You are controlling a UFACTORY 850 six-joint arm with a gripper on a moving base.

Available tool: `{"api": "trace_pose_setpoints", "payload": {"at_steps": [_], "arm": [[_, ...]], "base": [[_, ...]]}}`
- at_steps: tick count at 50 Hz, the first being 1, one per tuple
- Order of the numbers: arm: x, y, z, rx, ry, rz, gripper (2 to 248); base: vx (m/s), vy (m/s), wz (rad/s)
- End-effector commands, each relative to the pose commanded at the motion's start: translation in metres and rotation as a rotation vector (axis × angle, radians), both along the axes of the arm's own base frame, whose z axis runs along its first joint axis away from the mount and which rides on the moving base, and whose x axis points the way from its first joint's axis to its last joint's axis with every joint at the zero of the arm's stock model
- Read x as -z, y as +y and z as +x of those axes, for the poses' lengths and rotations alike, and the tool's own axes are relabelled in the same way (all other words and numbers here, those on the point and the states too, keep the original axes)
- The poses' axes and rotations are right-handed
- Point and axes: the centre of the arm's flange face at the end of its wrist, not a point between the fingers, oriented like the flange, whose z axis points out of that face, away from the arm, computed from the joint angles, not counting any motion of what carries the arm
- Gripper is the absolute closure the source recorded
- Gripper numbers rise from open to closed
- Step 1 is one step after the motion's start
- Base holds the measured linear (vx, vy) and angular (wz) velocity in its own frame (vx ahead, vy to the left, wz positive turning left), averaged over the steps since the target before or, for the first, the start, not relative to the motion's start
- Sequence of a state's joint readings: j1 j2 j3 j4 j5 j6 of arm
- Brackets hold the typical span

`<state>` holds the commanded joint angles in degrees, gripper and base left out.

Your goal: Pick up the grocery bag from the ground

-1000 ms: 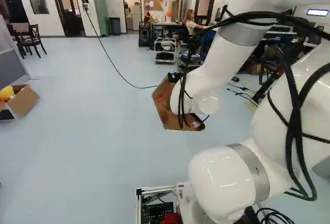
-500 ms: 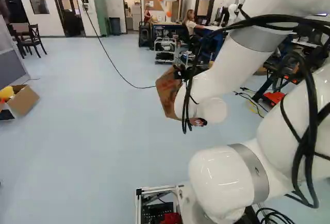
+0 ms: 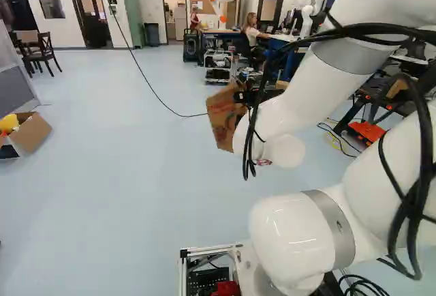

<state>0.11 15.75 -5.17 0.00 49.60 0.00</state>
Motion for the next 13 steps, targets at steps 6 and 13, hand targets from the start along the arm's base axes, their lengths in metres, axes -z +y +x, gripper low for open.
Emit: {"api": "trace_pose_setpoints", "payload": {"at_steps": [6, 13], "arm": [[-0.0005, -0.0004, -0.0007, 0.001, -0.007, 0.000, 229], [-0.0006, -0.0005, -0.0009, 0.002, -0.008, 0.000, 229]], "base": [[0.000, 0.000, 0.000], [0.000, 0.000, 0.000]]}}
